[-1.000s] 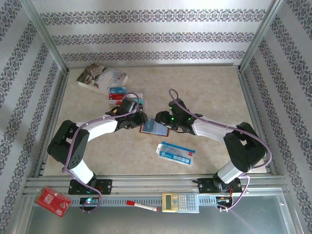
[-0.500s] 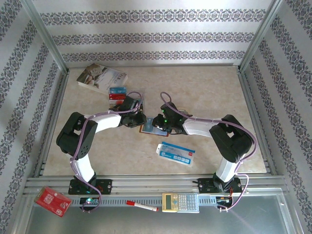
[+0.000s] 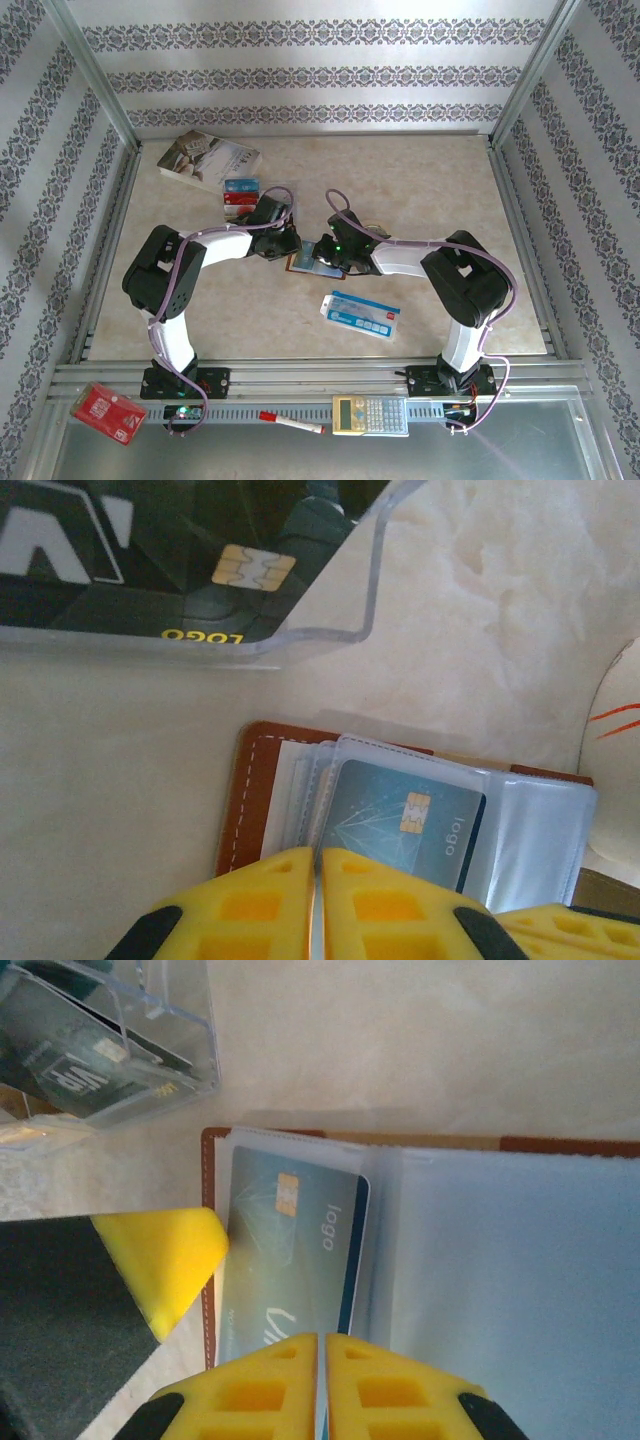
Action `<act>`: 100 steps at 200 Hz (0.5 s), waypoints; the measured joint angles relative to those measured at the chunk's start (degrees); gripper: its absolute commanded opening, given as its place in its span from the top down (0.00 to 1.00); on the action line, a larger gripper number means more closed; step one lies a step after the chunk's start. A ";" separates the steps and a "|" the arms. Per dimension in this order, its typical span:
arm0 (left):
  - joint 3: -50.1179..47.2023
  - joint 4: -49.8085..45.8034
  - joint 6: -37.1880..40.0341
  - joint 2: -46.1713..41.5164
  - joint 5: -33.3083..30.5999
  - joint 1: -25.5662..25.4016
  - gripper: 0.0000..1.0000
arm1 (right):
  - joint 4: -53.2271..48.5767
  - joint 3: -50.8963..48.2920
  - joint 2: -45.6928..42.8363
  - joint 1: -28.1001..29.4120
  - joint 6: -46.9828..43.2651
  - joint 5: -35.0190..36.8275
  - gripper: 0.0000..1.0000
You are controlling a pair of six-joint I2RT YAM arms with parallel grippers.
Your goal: Take the credit cards out of the card holder
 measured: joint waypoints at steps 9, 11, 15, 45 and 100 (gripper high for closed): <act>-0.04 0.02 -0.33 0.00 -0.07 0.00 0.88 | 0.48 -0.28 0.00 -0.35 -0.02 -0.02 0.86; -0.07 0.02 -0.39 0.00 -0.07 0.00 0.88 | 0.63 -0.33 0.00 -0.35 -0.02 -0.02 0.86; -0.15 0.07 -0.55 0.00 -0.11 0.00 0.88 | 0.79 -0.46 0.00 -0.55 -0.02 -0.02 0.86; -1.38 1.62 -1.75 -0.17 -0.11 0.00 0.88 | 1.92 -1.51 0.00 -1.27 0.00 -0.02 0.85; -1.70 2.16 -1.99 -0.26 -0.11 0.00 0.89 | 5.86 -2.60 1.84 -1.46 0.70 -1.09 0.84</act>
